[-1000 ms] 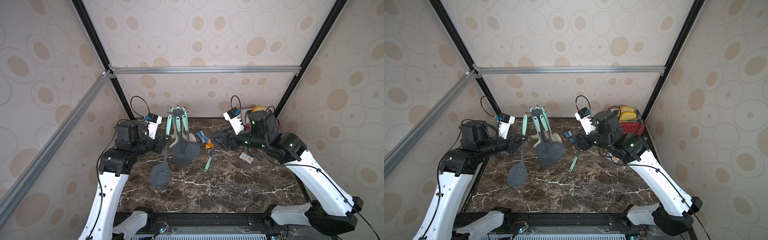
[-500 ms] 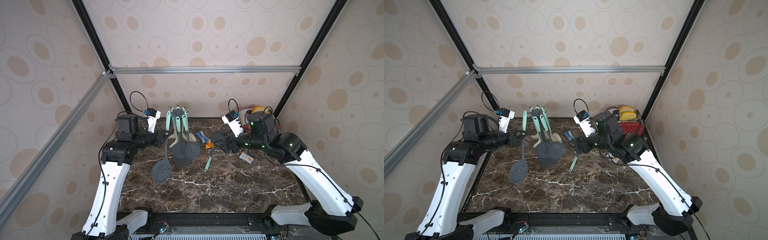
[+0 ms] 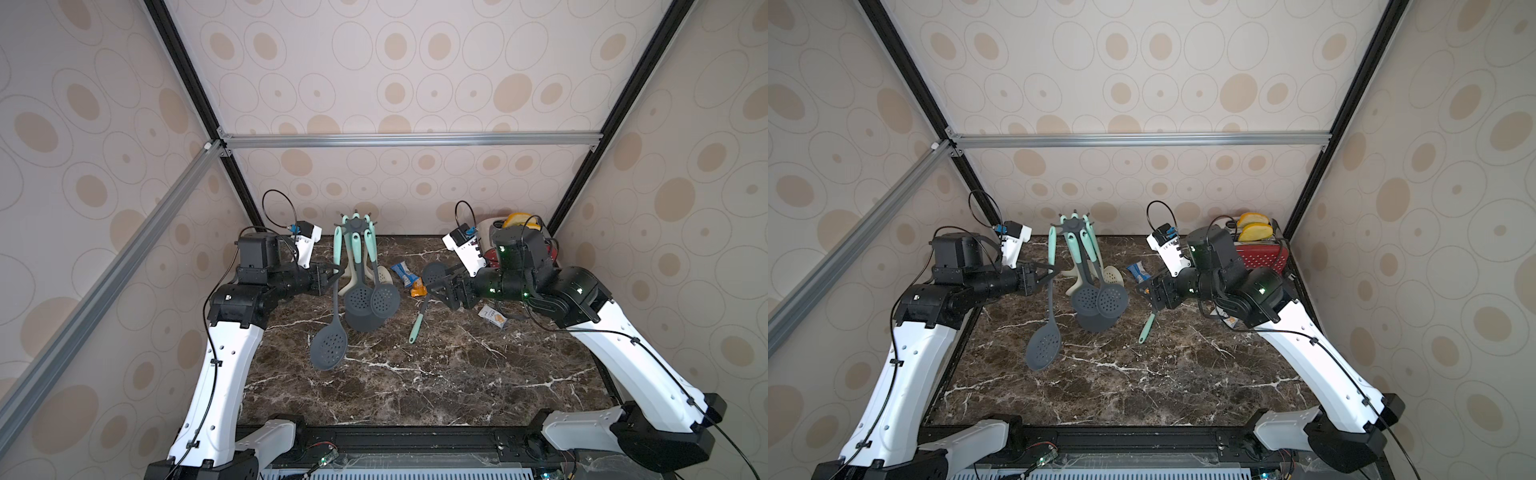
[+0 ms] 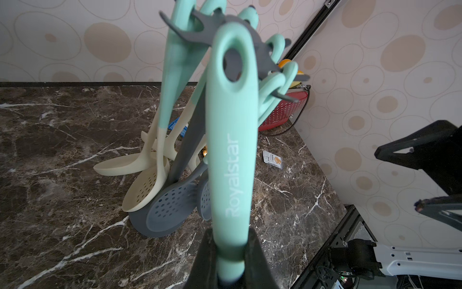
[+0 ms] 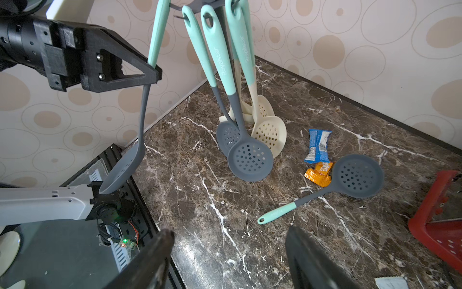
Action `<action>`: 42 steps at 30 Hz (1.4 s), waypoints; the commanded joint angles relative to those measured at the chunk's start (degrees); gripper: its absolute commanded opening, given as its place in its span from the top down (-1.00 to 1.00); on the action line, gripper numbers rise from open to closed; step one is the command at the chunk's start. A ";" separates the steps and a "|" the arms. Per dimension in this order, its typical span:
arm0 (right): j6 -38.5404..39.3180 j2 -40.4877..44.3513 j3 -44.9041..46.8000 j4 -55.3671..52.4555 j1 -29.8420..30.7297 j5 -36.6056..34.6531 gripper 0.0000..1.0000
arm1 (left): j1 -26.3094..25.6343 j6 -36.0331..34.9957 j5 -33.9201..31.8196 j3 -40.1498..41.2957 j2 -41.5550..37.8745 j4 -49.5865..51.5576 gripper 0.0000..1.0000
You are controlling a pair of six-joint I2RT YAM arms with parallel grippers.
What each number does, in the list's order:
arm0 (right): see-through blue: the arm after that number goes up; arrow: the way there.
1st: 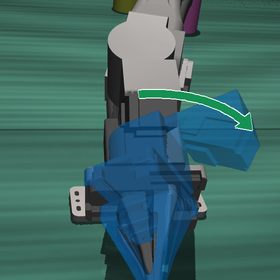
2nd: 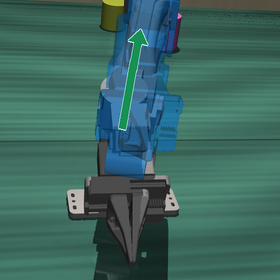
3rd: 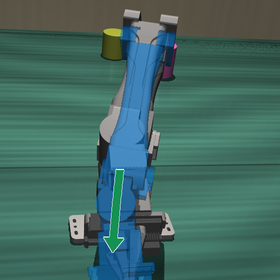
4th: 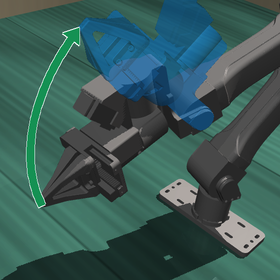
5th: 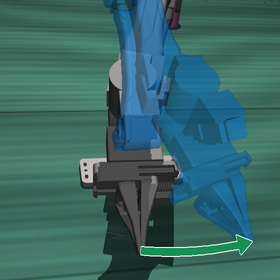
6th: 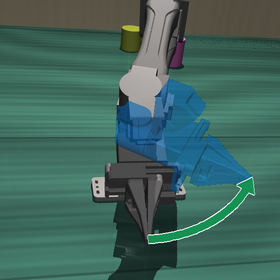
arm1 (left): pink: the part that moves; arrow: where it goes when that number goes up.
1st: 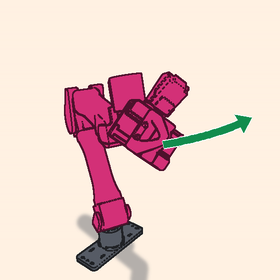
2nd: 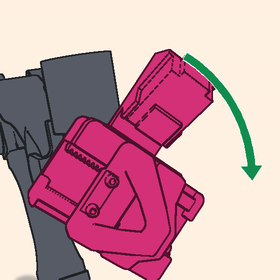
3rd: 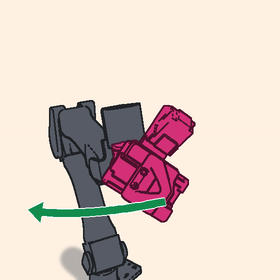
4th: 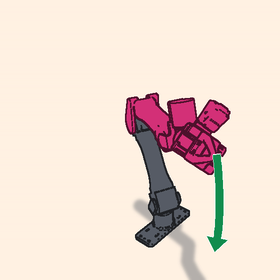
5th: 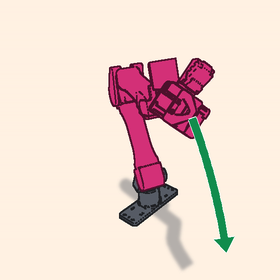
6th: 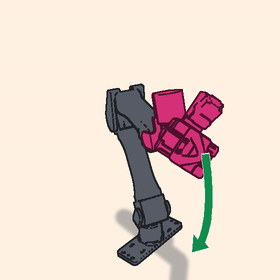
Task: Hang the skimmer on the kitchen utensil rack
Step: Hang the skimmer on the rack.
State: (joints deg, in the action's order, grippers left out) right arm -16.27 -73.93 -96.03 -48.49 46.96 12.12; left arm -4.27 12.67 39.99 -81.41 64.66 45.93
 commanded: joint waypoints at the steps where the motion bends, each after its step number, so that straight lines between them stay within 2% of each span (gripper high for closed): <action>1: -0.42 1.02 0.72 0.16 -0.13 0.80 -0.51 | 0.38 -0.25 1.42 -0.38 0.01 -0.49 1.00; 22: -1.12 1.34 2.25 0.96 -0.12 1.76 -0.50 | 0.36 -3.29 -0.79 0.75 3.54 1.89 1.00; 32: -0.47 1.71 4.21 0.87 -0.18 1.65 -0.50 | 0.34 -9.08 -2.82 0.64 6.96 3.61 1.00; 34: -0.23 2.00 4.81 0.77 -0.12 1.14 -0.50 | 0.32 -9.80 -4.56 0.43 7.35 3.70 0.86; 40: 0.19 3.32 7.64 -0.55 -0.16 -4.59 -0.55 | 0.29 -9.28 -6.70 -0.14 6.66 2.75 0.16; 42: -0.60 3.50 8.74 -1.69 -0.15 -9.23 -0.73 | 0.32 -8.47 -7.92 0.08 4.62 1.98 -0.10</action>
State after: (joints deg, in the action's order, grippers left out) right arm -16.67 -71.50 -88.55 -48.62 46.96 9.04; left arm -4.23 3.66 34.96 -80.82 71.61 46.85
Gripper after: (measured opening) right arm 0.830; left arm 0.514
